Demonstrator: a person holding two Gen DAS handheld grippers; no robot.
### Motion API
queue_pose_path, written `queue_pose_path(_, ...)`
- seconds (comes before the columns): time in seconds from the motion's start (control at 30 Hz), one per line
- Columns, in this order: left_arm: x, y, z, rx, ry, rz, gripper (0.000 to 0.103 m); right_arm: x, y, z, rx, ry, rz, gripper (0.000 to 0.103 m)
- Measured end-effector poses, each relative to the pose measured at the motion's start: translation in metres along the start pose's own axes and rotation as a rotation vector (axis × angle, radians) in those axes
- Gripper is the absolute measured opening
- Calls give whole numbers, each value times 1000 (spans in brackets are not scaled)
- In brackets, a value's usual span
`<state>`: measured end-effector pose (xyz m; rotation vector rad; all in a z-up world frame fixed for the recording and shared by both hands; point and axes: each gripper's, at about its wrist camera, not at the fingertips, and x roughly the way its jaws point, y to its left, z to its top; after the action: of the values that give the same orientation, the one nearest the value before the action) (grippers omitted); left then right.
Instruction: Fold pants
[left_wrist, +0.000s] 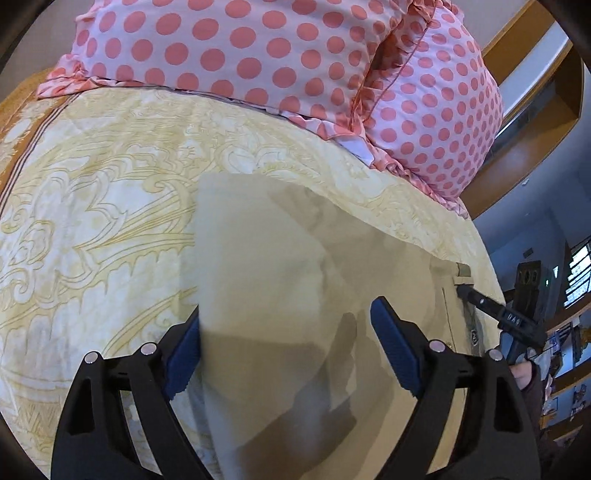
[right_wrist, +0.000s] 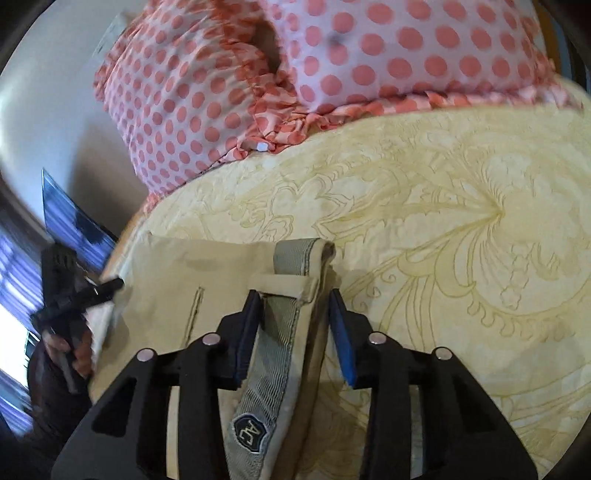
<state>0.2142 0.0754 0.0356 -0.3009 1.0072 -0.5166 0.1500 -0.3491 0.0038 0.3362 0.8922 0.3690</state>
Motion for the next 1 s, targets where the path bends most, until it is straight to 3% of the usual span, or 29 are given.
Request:
queue_pose_path(0.2,-3,6,1,-31,-14,-28,82,5,2,3,-39,13,-28,35)
queue_pose_path(0.27,-3,6,1,-36,-20,-24,78,5,-1,4,-32,14,-11,32)
queue_pose_path(0.3,-3,6,0,-38,-22,-19,69,3,0,4,-45,9,-12,27)
queue_pose_path(0.4,-6,6,-3,-37,-35,17,53,-10,18,-1,-156,-46,-57,19)
queue_pose_path(0.47,-8,7,-5,-39,-39,19,52,-15,44,-8,-296,-87,-127,18)
queue_pose_path(0.57,-6,5,-5,-26,-36,36,52,-6,62,-12,-411,-67,-195,29)
queue_pose_path(0.6,-5,5,-5,-25,-33,38,52,-2,58,-10,-386,-44,-182,39)
queue_pose_path(0.67,-3,6,-4,-32,-32,35,53,10,38,0,-254,23,-136,44)
queue_pose_path(0.7,-3,7,-3,-36,-33,29,54,13,27,3,-189,39,-92,41)
queue_pose_path(0.73,-3,8,-3,-41,-34,23,54,12,16,6,-126,35,-45,26)
queue_pose_path(0.77,-3,10,-4,-50,-37,14,53,9,11,7,-96,25,-11,21)
queue_pose_path(0.8,-3,11,-4,-59,-39,12,47,6,8,7,-79,19,26,15)
queue_pose_path(0.83,-4,12,-4,-63,-43,16,25,2,7,7,-67,7,59,14)
queue_pose_path(0.9,-9,17,-3,-81,-56,-7,9,-3,9,8,-65,-4,79,13)
queue_pose_path(1.0,-14,14,2,-62,-66,-15,5,-7,6,24,-26,-12,137,12)
